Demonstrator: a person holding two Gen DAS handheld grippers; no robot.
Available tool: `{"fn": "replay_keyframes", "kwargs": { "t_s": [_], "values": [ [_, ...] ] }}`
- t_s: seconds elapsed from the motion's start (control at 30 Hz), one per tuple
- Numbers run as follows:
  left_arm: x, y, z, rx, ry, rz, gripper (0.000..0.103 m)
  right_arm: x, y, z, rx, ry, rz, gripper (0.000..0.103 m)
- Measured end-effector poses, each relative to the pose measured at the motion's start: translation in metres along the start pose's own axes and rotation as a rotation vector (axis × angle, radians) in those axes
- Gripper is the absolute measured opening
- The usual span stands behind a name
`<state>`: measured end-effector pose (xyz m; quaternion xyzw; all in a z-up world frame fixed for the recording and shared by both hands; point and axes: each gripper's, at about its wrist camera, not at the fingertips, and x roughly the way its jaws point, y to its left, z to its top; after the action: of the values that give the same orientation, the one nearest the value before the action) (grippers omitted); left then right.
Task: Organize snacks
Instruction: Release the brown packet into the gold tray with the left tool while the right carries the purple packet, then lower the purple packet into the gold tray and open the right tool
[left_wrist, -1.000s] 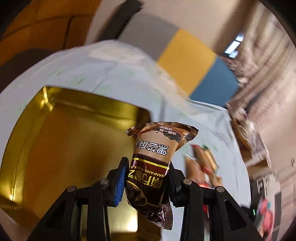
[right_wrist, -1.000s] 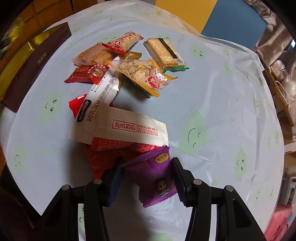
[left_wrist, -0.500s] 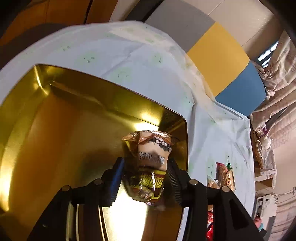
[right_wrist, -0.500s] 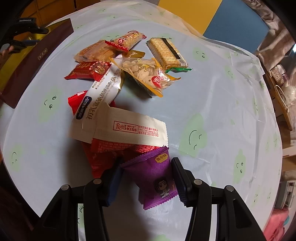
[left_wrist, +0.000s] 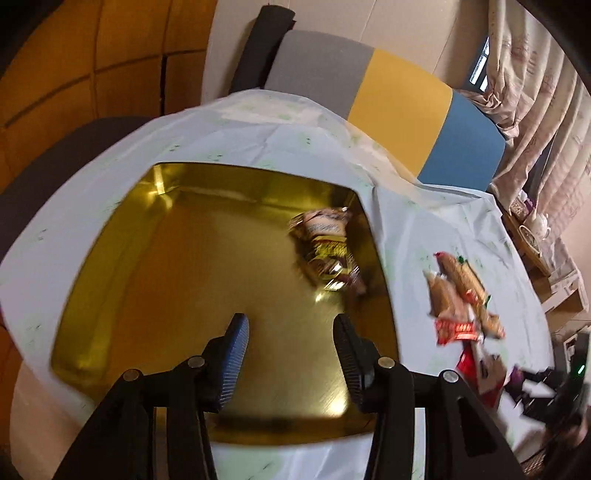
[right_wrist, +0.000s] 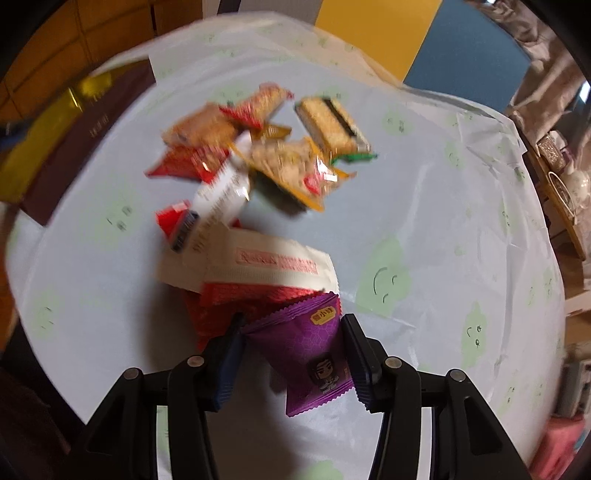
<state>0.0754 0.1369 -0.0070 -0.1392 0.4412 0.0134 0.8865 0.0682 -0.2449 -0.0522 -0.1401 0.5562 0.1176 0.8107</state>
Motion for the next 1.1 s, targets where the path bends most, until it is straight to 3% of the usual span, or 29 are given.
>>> {"fn": "replay_keyframes", "kwargs": {
  "t_s": [0.13, 0.3, 0.5, 0.67, 0.77, 0.9, 1.0, 1.1],
  "values": [
    [-0.012, 0.022, -0.018, -0.041, -0.011, 0.039, 0.048, -0.024, 0.007, 0.003, 0.021, -0.071, 0.039, 0.052],
    [-0.018, 0.043, -0.032, -0.099, -0.009, 0.055, 0.048, -0.055, 0.040, 0.024, 0.035, -0.193, 0.192, 0.052],
    [-0.033, 0.058, -0.037, -0.123, -0.046, 0.064, 0.048, -0.076, 0.126, 0.085, -0.068, -0.290, 0.394, 0.052],
    [-0.041, 0.080, -0.041, -0.175, -0.060, 0.068, 0.048, -0.056, 0.205, 0.135, -0.136, -0.260, 0.437, 0.052],
    [-0.045, 0.093, -0.044, -0.203, -0.076, 0.076, 0.048, -0.037, 0.247, 0.151, -0.185, -0.227, 0.402, 0.052],
    [-0.052, 0.107, -0.049, -0.218, -0.096, 0.099, 0.048, -0.014, 0.290, 0.152, -0.240, -0.194, 0.285, 0.053],
    [-0.054, 0.114, -0.050, -0.222, -0.097, 0.110, 0.048, -0.006, 0.304, 0.154, -0.236, -0.226, 0.194, 0.067],
    [-0.054, 0.117, -0.052, -0.229, -0.103, 0.109, 0.048, -0.004, 0.306, 0.156, -0.236, -0.238, 0.189, 0.068]
  ]
}}
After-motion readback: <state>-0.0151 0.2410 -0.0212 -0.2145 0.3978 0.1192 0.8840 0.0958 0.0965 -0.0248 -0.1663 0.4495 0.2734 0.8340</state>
